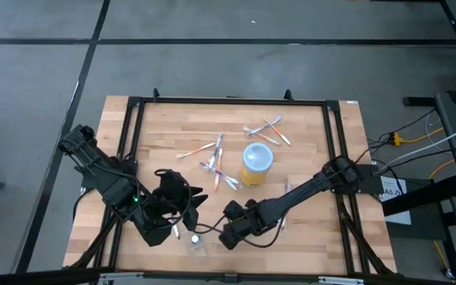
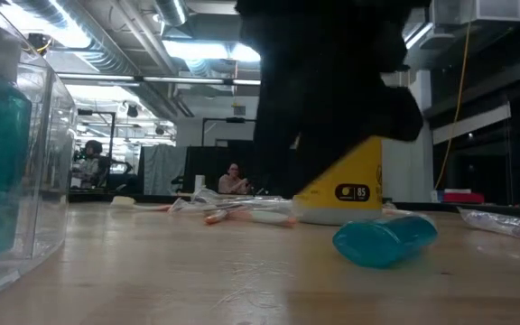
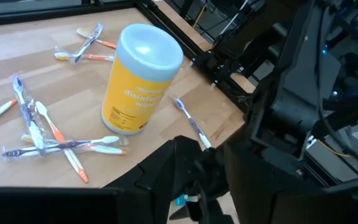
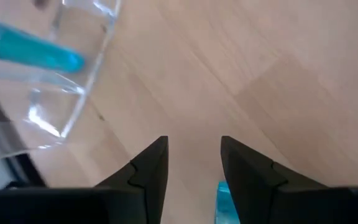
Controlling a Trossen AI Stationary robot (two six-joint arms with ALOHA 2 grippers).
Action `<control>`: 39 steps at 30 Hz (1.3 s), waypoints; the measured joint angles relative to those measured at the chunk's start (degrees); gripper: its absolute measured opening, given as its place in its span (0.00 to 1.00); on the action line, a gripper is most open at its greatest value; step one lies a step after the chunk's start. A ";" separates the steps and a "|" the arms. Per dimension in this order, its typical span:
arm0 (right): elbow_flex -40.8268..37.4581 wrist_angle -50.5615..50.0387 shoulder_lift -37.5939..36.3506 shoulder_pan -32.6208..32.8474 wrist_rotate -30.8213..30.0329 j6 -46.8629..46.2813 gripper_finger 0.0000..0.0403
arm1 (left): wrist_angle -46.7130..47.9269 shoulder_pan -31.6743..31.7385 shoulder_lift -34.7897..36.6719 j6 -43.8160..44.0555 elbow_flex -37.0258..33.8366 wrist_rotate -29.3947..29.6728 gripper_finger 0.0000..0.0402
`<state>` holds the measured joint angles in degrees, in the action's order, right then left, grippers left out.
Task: Pick & Place toothbrushing station
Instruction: Put the mouthwash bottle into the middle part of the transparent organizer
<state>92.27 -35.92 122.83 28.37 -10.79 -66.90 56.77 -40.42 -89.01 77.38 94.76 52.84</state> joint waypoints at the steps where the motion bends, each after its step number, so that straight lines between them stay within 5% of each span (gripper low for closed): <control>1: 0.00 -0.38 0.50 -0.04 0.29 0.29 0.37 | 0.00 0.02 0.00 0.00 0.00 -0.02 0.33; 18: -0.02 -11.76 2.56 9.09 6.49 -1.05 0.37 | -0.13 0.02 -0.02 0.12 0.00 -1.37 0.33; 29: -0.08 -18.12 -1.38 18.18 -2.09 -13.82 0.37 | -0.03 0.06 -0.02 -0.17 0.00 0.18 0.33; 35: -0.07 -15.60 -3.88 17.19 -5.49 2.15 0.37 | -0.02 0.06 -0.02 -0.63 0.00 0.22 0.33; 39: -0.07 -8.70 -3.91 14.38 0.29 17.72 0.37 | 0.00 0.06 -0.02 -1.65 0.00 0.15 0.33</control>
<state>92.20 -44.62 118.91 42.75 -10.50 -49.19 56.77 -40.36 -89.03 75.74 94.76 52.98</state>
